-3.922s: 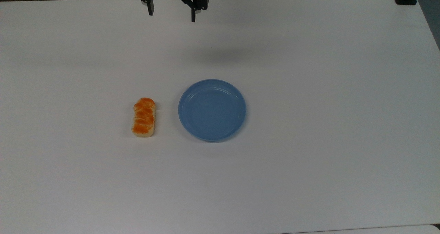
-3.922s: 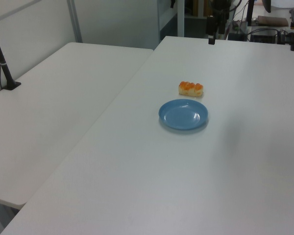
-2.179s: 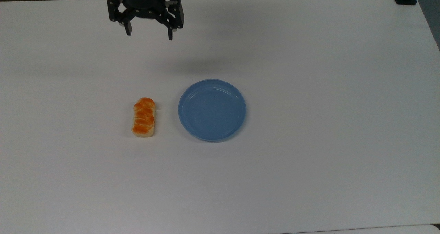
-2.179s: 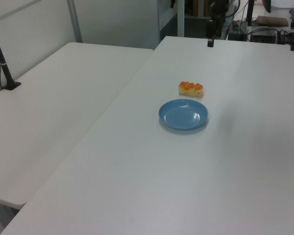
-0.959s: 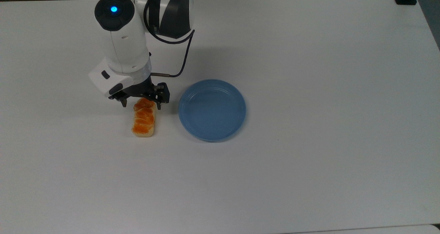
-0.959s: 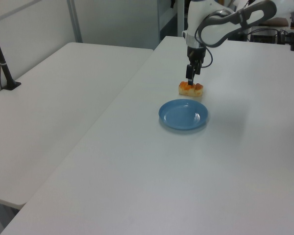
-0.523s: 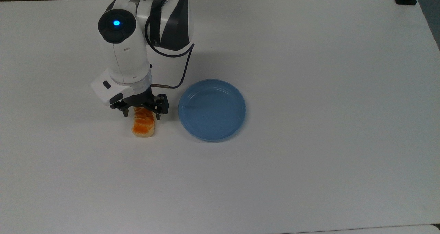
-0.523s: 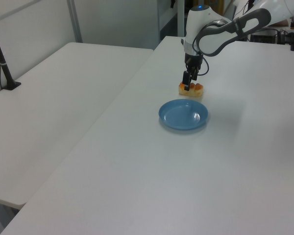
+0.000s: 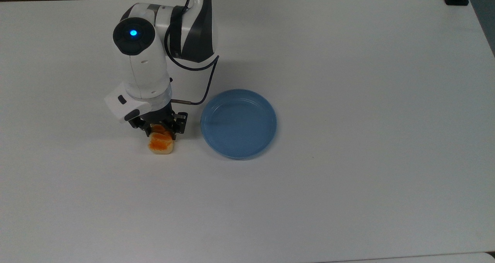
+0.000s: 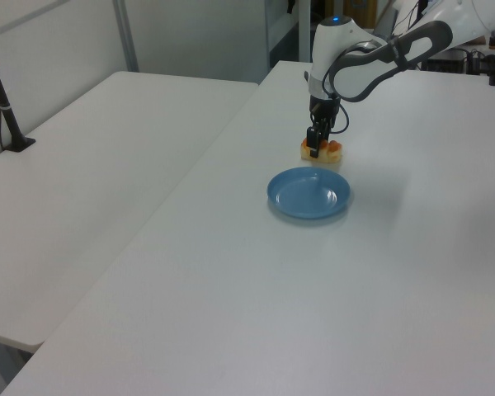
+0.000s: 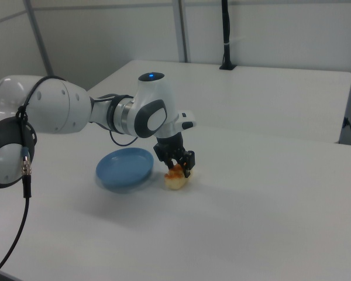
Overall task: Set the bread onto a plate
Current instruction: 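Lift the held bread roll and carry it over the blue plate, then lower the bread roll onto the plate and open the gripper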
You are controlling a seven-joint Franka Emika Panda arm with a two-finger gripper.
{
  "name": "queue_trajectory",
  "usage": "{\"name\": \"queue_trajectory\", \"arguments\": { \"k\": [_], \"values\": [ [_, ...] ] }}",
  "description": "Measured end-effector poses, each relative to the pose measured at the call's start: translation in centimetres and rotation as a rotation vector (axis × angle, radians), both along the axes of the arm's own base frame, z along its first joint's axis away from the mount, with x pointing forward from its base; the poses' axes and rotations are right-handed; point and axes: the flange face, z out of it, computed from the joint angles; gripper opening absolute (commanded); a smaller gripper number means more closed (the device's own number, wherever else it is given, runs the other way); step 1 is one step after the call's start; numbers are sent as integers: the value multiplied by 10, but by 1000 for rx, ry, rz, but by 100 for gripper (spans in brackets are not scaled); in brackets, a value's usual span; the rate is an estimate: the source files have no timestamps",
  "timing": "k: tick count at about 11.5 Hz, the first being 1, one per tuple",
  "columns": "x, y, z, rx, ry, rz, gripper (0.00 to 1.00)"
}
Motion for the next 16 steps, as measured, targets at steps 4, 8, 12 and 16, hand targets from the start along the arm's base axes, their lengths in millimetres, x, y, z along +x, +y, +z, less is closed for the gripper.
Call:
{"name": "queue_trajectory", "arguments": {
  "k": [4,8,12,16],
  "values": [
    [2,0,11,-3,-17,-2,58],
    [-6,44,56,4,26,39,58],
    [-17,155,50,14,67,72,59],
    [-13,182,22,34,-2,26,62]
  ]
}}
